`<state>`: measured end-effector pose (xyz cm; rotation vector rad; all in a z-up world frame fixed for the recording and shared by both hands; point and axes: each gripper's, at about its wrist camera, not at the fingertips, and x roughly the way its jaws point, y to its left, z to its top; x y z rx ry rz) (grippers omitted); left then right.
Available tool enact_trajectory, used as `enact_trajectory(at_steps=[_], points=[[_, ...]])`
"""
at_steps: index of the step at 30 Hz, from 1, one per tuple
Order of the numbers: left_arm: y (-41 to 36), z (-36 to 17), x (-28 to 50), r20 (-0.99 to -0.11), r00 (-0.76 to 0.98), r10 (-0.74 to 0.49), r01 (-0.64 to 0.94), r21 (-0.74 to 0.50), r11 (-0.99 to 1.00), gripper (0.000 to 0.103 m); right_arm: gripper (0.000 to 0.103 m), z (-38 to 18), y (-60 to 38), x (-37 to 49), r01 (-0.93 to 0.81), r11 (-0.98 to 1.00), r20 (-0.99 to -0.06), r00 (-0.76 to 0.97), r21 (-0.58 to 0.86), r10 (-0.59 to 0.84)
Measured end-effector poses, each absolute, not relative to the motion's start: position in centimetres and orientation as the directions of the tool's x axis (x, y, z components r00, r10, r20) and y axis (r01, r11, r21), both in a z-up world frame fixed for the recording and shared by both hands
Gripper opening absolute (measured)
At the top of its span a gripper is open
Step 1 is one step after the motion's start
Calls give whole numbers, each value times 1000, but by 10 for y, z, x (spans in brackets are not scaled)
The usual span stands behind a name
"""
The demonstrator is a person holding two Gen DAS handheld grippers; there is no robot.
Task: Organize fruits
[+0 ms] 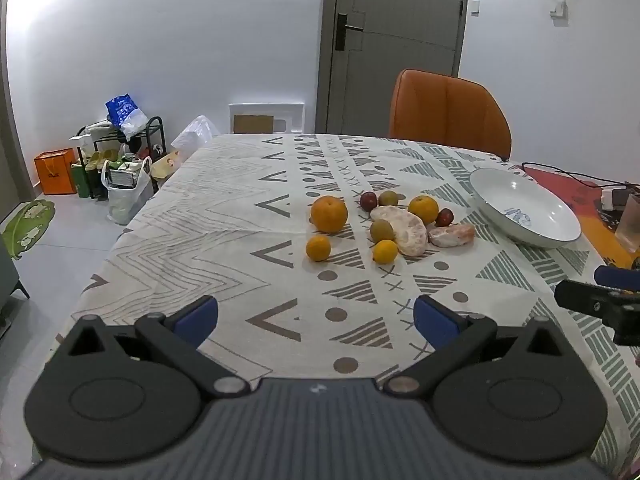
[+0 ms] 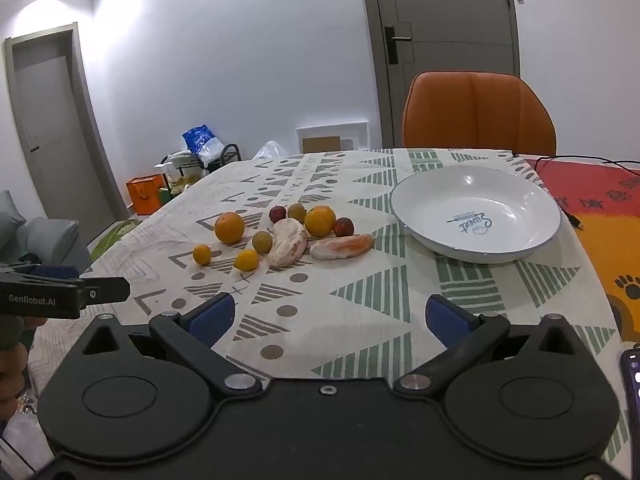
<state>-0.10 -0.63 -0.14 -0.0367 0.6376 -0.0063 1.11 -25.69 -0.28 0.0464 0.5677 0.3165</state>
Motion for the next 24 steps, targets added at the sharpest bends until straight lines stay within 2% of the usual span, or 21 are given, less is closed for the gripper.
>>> enact_trajectory(at_steps=[24], points=[[-1, 1, -1, -589, 807, -29, -5, -57, 998, 103, 103, 1, -255, 9, -280, 953, -531, 794, 114, 297]])
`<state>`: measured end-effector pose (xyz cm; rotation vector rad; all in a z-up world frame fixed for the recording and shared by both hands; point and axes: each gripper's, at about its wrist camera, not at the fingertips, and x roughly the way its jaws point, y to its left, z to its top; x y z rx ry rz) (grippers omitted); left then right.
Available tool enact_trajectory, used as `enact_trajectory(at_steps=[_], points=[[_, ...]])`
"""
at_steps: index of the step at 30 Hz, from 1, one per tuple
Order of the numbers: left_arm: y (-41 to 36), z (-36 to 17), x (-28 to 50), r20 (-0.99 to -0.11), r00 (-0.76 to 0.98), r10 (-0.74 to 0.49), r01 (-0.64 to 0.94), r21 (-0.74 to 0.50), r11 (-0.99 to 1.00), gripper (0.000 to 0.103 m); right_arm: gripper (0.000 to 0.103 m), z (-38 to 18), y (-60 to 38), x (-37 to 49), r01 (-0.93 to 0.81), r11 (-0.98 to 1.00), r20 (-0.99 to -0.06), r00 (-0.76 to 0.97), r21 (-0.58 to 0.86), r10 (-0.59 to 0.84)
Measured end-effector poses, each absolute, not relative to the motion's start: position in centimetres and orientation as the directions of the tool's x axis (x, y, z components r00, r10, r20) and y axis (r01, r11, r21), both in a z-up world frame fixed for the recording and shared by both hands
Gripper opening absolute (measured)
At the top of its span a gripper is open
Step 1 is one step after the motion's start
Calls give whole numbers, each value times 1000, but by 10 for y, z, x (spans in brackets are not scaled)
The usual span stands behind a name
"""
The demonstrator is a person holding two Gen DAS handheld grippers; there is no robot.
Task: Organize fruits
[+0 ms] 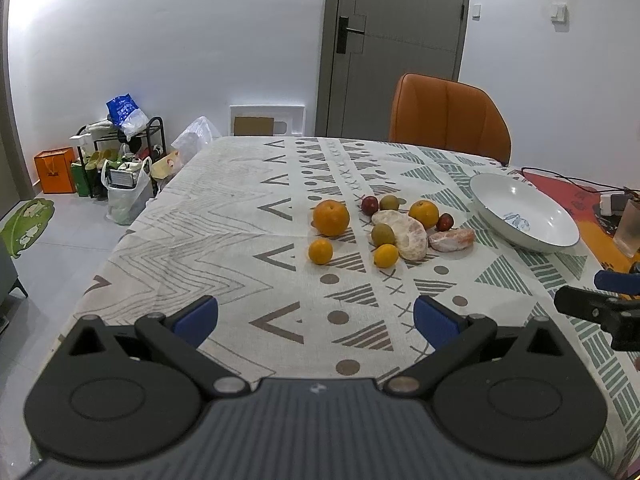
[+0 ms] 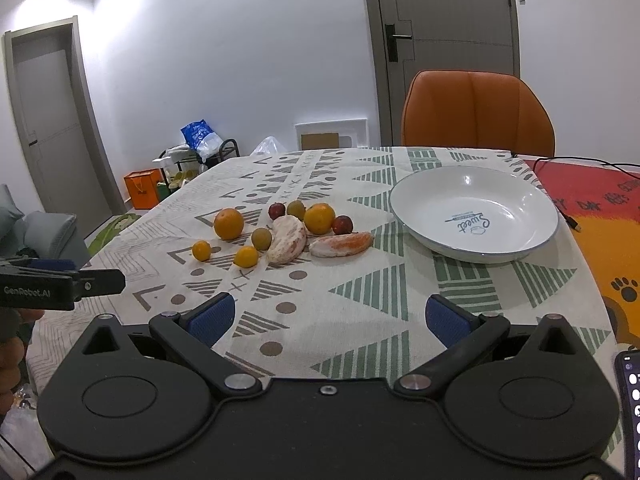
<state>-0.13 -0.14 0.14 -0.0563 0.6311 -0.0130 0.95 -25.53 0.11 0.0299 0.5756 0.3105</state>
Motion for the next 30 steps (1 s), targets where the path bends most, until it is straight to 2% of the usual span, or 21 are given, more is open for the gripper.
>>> enact_trajectory(at_steps=[30], points=[[-5, 13, -9, -555, 832, -30, -1, -55, 998, 103, 103, 12, -254, 4, -280, 955, -516, 806, 100, 290]])
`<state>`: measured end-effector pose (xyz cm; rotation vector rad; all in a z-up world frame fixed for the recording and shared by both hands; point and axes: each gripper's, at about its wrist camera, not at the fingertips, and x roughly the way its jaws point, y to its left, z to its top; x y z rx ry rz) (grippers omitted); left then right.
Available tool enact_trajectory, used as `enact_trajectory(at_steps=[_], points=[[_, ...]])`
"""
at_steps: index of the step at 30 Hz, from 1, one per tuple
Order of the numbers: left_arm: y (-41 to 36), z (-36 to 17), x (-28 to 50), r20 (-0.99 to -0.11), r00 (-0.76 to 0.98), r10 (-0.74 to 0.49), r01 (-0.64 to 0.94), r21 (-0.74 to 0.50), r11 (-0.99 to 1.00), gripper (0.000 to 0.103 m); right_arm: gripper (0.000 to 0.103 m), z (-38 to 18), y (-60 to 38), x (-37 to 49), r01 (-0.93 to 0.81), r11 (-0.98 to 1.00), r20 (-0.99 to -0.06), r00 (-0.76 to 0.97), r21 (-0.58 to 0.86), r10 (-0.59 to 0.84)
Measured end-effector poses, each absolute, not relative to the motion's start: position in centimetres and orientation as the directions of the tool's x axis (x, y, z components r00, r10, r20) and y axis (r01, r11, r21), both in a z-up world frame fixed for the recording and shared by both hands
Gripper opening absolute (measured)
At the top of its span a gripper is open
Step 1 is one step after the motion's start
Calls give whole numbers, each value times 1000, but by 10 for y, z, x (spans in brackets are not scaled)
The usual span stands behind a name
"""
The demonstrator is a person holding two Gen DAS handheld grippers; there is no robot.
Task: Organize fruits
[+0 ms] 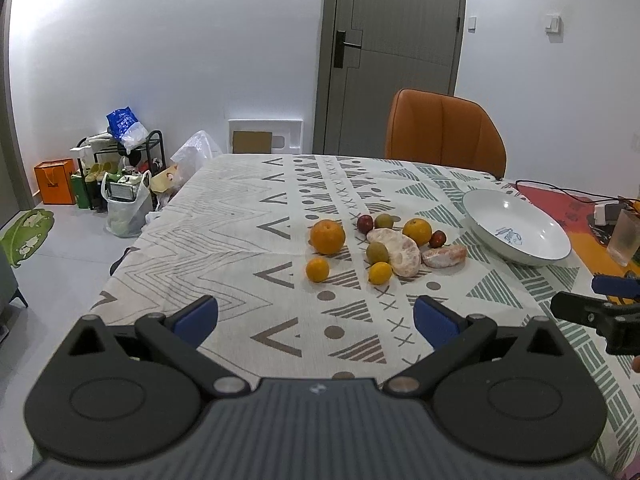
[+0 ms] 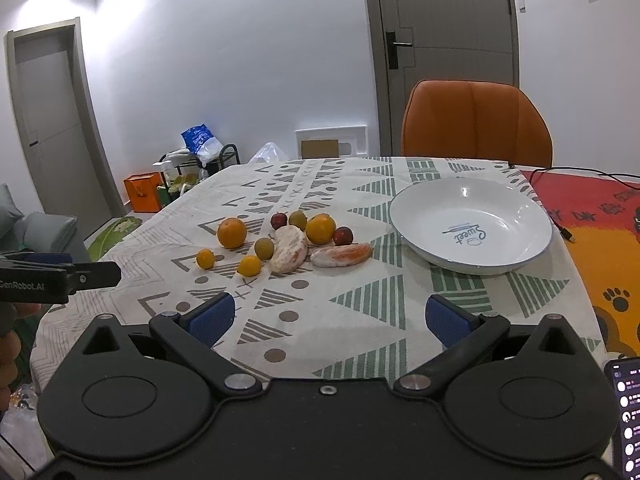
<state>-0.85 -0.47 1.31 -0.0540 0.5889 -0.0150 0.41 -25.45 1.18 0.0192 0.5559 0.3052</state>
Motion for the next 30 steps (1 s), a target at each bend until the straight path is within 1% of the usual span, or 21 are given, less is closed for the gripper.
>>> enact_trajectory(at_steps=[9, 20, 25, 27, 30], points=[[-4, 12, -9, -553, 833, -31, -1, -58, 998, 103, 103, 12, -253, 4, -283, 954, -518, 804, 97, 291], [-2, 7, -2, -549, 834, -57, 12, -85, 996, 103, 103, 5, -253, 19, -279, 953, -543, 786, 115, 296], [2, 5, 5, -525, 850, -44, -9, -98, 995, 103, 103, 1, -252, 29, -274, 954, -549, 783, 120, 294], [4, 5, 9, -515, 855, -60, 0, -115, 993, 101, 103, -1, -251, 33, -280, 952, -550, 779, 122, 300], [5, 5, 16, -506, 859, -78, 10, -136, 991, 101, 103, -3, -249, 39, -292, 947, -548, 775, 129, 314]])
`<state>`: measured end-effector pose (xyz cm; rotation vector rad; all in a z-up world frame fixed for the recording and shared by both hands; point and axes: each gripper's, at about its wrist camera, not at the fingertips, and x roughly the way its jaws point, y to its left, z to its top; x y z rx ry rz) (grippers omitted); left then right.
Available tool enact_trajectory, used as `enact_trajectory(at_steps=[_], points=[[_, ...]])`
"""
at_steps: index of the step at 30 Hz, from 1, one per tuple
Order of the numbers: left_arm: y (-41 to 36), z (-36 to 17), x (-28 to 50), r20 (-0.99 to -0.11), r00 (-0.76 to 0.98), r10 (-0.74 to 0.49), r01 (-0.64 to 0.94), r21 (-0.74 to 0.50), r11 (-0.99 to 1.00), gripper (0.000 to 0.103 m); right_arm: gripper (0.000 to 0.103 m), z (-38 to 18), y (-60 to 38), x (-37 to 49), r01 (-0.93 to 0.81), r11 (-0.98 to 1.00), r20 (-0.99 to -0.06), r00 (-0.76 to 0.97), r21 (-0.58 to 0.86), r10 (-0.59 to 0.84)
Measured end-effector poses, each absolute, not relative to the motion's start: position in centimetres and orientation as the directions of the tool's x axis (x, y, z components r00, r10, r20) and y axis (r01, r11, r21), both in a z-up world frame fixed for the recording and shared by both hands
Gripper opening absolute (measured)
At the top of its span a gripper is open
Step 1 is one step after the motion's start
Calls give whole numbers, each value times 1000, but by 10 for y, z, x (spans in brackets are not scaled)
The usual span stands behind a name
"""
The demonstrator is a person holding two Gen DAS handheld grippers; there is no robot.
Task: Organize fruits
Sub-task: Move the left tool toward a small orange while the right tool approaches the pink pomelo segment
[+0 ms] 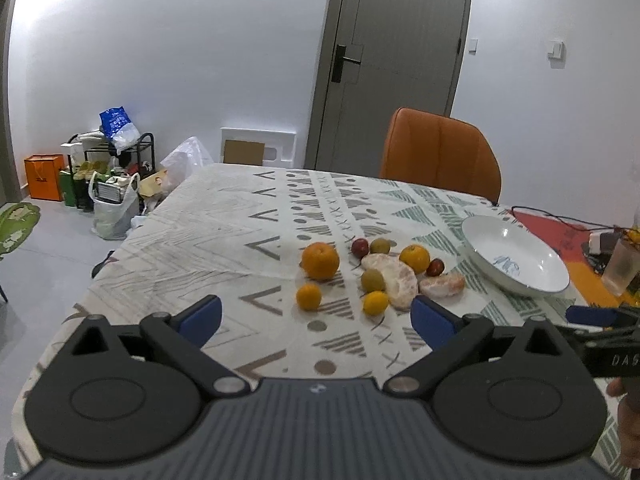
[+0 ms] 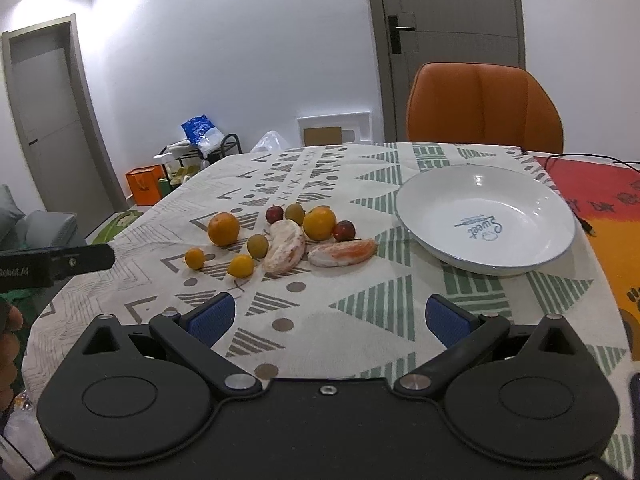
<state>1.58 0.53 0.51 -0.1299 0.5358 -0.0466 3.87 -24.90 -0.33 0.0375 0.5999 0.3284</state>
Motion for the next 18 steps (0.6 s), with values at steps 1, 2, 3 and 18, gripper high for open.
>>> enact_trajectory(at_steps=[1, 2, 3, 18], points=[[6, 5, 19, -504, 860, -83, 12, -142, 990, 101, 103, -4, -248, 41, -295, 946, -549, 773, 132, 318], [6, 4, 21, -504, 860, -85, 12, -147, 989, 101, 103, -5, -248, 43, -297, 945, -550, 770, 138, 322], [6, 4, 24, -504, 859, -87, 12, -150, 989, 101, 103, -5, -248, 46, -298, 944, -551, 768, 144, 326], [11, -12, 65, -545, 829, -124, 7, -212, 977, 74, 103, -17, -247, 84, -298, 935, -558, 750, 192, 354]])
